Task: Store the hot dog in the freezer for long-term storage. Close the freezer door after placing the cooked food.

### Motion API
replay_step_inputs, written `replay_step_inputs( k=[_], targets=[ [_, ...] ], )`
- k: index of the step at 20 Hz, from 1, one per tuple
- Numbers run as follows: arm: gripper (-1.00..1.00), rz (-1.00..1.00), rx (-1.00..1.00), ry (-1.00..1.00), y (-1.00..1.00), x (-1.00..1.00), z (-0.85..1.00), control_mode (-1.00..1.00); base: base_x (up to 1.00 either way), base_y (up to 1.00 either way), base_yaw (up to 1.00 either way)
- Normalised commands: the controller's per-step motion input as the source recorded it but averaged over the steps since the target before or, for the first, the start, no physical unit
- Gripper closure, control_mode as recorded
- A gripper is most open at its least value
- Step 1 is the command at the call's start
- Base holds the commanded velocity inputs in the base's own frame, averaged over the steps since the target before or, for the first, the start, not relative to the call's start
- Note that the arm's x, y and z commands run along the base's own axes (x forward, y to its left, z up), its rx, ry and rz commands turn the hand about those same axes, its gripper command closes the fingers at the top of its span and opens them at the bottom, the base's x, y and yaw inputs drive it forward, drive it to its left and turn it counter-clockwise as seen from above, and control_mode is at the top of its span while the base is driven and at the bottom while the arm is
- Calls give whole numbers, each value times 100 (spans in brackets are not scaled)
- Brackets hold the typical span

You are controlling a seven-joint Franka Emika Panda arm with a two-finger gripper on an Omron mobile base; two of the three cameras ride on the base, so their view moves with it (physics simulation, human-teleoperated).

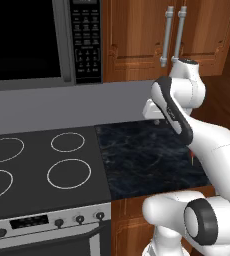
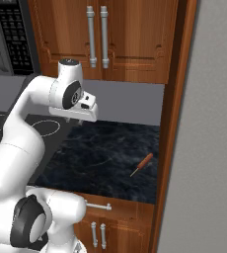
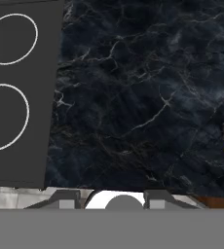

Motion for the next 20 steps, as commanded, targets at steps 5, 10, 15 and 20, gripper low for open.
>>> replay_step_inputs(
  k=[5,10,15,20],
  targets=[
    [-100,-1,-2,0,-11,0,-3,-100,0,0,0],
    [-100,-10,-7,0,-23,0,-22,-100,0,0,0],
    [-100,-21,-5,1,-22,-1,-36,-100,0,0,0],
    [-100,-31,-5,7,-35,0,-44,-100,0,0,0]
  ],
)
